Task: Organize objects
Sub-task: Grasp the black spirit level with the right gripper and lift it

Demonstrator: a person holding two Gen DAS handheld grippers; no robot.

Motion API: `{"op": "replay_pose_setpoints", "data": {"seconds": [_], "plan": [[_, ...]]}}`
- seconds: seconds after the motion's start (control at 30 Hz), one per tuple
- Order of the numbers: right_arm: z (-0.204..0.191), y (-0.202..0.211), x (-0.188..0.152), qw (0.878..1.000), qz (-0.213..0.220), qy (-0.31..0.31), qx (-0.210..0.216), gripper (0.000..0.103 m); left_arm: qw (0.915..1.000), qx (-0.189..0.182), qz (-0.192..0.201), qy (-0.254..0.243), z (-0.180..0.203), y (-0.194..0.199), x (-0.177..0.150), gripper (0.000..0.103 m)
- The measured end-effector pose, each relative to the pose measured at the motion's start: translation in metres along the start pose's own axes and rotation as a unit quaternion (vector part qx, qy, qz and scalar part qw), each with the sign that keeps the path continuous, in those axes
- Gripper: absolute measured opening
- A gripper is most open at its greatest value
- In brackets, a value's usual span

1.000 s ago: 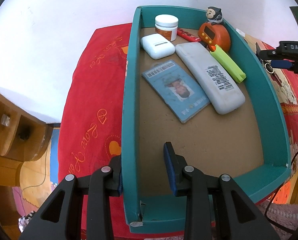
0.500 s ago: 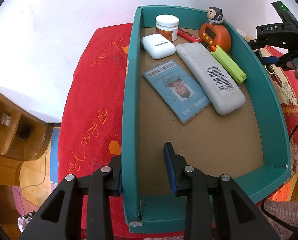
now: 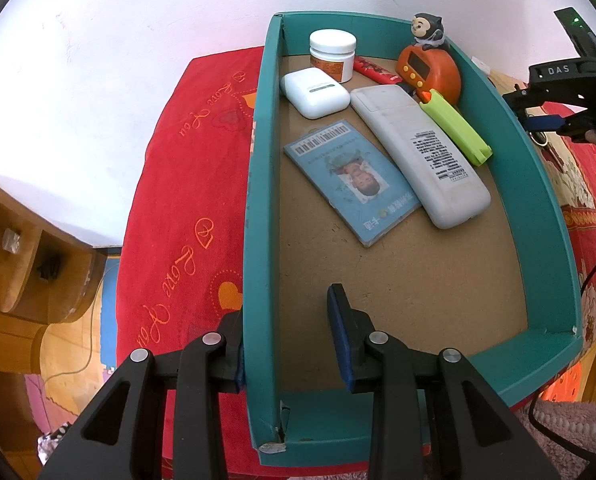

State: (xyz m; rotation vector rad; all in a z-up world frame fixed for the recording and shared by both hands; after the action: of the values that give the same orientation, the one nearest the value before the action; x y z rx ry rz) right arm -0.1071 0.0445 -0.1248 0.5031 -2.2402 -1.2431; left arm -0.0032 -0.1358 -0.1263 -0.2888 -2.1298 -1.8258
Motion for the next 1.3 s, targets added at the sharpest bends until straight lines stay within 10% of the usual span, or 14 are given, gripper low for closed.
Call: {"op": "replay_pose_setpoints", "data": {"seconds": [0.7, 1.3], "plan": [[0.021, 0.012, -0.020, 1.000, -0.013, -0.006, -0.003, 0.027, 1.0000, 0.001, 0.000, -0.001, 0.001, -0.001, 0.003, 0.033], [-0.004, 0.029, -0.034, 0.995, -0.013, 0.078, 0.057, 0.077, 1.0000, 0.001, 0.000, -0.002, 0.002, -0.001, 0.003, 0.033]]}}
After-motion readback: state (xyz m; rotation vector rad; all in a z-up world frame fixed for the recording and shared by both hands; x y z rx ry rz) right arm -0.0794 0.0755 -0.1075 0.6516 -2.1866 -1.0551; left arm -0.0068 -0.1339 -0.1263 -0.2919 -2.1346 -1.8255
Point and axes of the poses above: each gripper's, at about its wrist camera, not at the fingertips, and y roughly against the way its jaws point, z to its right, x to its top, the point moved 5 cm from there along -y, roughly the way its jaws point, and after that the axes turned 10 degrees about x, right-handed, at the moved point
